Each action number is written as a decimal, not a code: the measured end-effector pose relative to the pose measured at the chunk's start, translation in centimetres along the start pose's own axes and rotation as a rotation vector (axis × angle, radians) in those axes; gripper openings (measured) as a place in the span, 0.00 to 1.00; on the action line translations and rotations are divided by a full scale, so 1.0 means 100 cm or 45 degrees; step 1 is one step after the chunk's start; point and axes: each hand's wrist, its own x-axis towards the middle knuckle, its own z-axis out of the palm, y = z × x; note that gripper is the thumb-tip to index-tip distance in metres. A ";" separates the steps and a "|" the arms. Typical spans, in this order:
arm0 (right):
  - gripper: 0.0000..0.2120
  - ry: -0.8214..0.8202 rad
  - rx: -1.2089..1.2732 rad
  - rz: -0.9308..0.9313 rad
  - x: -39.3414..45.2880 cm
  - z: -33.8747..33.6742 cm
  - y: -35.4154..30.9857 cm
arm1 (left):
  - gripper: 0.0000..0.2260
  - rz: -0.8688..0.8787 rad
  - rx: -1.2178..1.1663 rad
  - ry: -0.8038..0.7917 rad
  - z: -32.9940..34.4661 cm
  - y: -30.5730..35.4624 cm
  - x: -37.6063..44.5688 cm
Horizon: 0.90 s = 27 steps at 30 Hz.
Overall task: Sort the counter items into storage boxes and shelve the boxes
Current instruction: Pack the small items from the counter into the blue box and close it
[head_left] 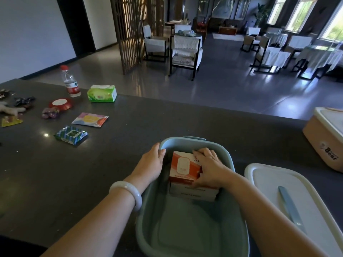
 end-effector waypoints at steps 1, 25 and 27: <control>0.57 -0.005 -0.002 -0.002 0.000 0.000 0.001 | 0.23 -0.002 0.000 0.001 0.000 0.001 0.000; 0.46 0.009 -0.019 -0.038 -0.004 -0.002 -0.001 | 0.22 -0.032 0.015 0.000 0.000 0.003 0.000; 0.47 0.007 -0.022 -0.027 -0.003 0.000 -0.001 | 0.22 -0.034 0.012 -0.003 0.000 0.003 0.001</control>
